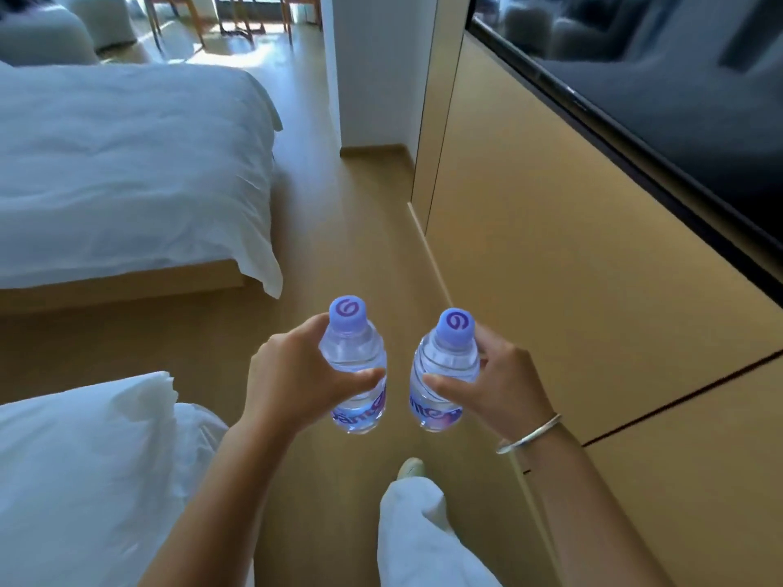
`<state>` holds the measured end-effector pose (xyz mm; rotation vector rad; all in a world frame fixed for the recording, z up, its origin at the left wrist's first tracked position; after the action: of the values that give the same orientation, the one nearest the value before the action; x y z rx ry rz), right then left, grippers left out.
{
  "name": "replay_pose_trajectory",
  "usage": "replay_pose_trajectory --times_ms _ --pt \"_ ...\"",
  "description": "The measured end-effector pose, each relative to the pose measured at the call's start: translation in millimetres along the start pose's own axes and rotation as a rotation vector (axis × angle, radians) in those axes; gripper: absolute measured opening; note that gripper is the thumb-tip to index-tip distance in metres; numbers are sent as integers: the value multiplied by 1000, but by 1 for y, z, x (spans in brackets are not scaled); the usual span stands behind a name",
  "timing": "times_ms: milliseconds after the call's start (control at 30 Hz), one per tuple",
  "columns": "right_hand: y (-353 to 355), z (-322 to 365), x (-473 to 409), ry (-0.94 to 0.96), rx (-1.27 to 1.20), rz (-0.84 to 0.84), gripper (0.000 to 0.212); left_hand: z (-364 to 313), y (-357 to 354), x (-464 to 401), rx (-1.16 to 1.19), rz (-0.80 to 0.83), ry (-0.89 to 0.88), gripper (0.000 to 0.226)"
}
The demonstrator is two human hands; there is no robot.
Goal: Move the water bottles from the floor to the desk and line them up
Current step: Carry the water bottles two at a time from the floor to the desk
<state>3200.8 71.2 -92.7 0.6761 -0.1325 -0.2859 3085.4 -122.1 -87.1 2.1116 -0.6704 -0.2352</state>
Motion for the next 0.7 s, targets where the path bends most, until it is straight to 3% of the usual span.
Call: replay_pose_trajectory --times_ms 200,533,700 --pt "0 11 -142 83 0 81 47 18 31 -113 27 -81 62 68" --pt "11 34 -341 150 4 134 52 48 94 -276 104 -183 182 55" --pt "1 40 -429 155 -26 145 46 75 108 -353 174 -136 216 61"
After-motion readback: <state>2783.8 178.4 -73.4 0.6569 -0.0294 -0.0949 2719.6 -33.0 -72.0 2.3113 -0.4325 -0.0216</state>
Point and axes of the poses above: each hand's wrist, its own x-axis away from the middle knuckle, its own y-axis out of the back of the hand, z = x × y, the point moved 8 cm from there along -x, towards the middle knuckle, and after that the axes turned 13 degrees about z, right-handed, at the moved point
